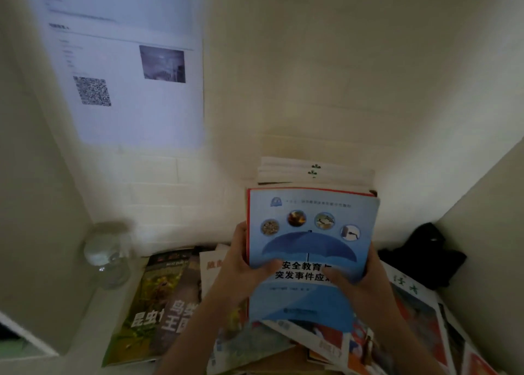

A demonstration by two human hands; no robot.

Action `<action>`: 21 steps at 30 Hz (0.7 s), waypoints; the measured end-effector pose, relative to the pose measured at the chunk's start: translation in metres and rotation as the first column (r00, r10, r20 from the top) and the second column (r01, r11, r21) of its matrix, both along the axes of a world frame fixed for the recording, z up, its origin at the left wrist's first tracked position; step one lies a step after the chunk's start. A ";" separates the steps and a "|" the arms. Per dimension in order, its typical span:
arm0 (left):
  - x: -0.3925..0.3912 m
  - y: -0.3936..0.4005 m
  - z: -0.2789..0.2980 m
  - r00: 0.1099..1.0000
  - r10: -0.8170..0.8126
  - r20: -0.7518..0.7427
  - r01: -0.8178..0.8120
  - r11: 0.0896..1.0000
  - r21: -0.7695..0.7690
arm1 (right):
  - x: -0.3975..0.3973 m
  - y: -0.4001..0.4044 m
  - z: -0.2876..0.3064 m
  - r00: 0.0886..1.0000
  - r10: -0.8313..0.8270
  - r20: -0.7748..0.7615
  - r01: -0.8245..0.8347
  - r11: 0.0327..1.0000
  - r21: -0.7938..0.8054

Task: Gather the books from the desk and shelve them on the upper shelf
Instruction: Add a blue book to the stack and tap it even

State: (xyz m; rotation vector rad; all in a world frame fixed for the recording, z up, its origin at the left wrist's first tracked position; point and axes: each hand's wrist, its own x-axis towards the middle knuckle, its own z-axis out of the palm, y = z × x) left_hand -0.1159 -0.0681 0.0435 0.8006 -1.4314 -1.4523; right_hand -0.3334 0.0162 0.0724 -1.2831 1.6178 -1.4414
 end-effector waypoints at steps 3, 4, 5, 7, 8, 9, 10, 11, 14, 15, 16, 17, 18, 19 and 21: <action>-0.027 -0.007 -0.027 0.998 -0.056 0.033 0.057 0.998 -0.009 | -0.016 0.004 -0.023 0.991 -0.023 0.135 0.026 0.999 -0.019; -0.034 -0.007 -0.034 0.997 -0.058 0.042 0.058 0.998 -0.009 | -0.021 0.005 -0.034 0.986 -0.047 0.161 0.048 0.999 -0.005; -0.039 -0.007 -0.041 0.998 -0.049 0.048 0.049 0.999 -0.009 | -0.024 0.006 -0.045 0.983 -0.052 0.177 0.054 0.998 -0.008; -0.047 -0.005 -0.056 0.999 -0.032 0.030 0.031 0.999 0.031 | -0.028 0.009 -0.061 0.983 -0.020 0.180 0.019 1.000 0.011; -0.049 -0.004 -0.064 0.998 -0.044 0.033 0.043 0.998 0.050 | -0.031 0.011 -0.069 0.976 0.007 0.216 -0.014 0.999 0.032; -0.052 -0.003 -0.068 0.997 -0.053 0.059 0.049 0.997 0.064 | -0.034 0.013 -0.077 0.968 0.022 0.251 -0.034 0.999 0.043; -0.053 0.000 -0.072 0.992 -0.068 0.104 0.064 0.997 0.049 | -0.035 0.018 -0.084 0.976 0.011 0.216 -0.028 0.997 0.074; -0.055 0.005 -0.072 0.988 -0.088 0.124 0.083 0.996 0.041 | -0.034 0.022 -0.087 0.979 -0.020 0.204 0.001 0.996 0.091; -0.054 0.010 -0.071 0.989 -0.090 0.113 0.083 0.994 0.069 | -0.033 0.030 -0.094 0.992 -0.123 0.028 0.118 0.983 0.137; -0.055 0.012 -0.072 0.992 -0.081 0.101 0.073 0.994 0.077 | -0.034 0.031 -0.094 0.991 -0.128 0.034 0.123 0.984 0.133; -0.056 0.013 -0.072 0.994 -0.065 0.091 0.059 0.996 0.071 | -0.032 0.029 -0.091 0.990 -0.140 0.023 0.136 0.981 0.135; -0.056 0.014 -0.073 0.995 -0.041 0.092 0.036 0.998 0.060 | -0.031 0.027 -0.086 0.991 -0.128 0.028 0.123 0.985 0.121; -0.056 0.013 -0.071 0.994 -0.037 0.101 0.031 0.998 0.053 | -0.033 0.026 -0.083 0.991 -0.131 0.022 0.128 0.985 0.114; -0.058 0.011 -0.072 0.995 -0.047 0.092 0.041 0.997 0.064 | -0.035 0.022 -0.083 0.994 -0.110 0.022 0.107 0.989 0.106; -0.064 0.010 -0.071 0.996 -0.055 0.068 0.050 0.996 0.071 | -0.041 0.018 -0.086 0.998 -0.053 -0.023 0.056 0.990 0.127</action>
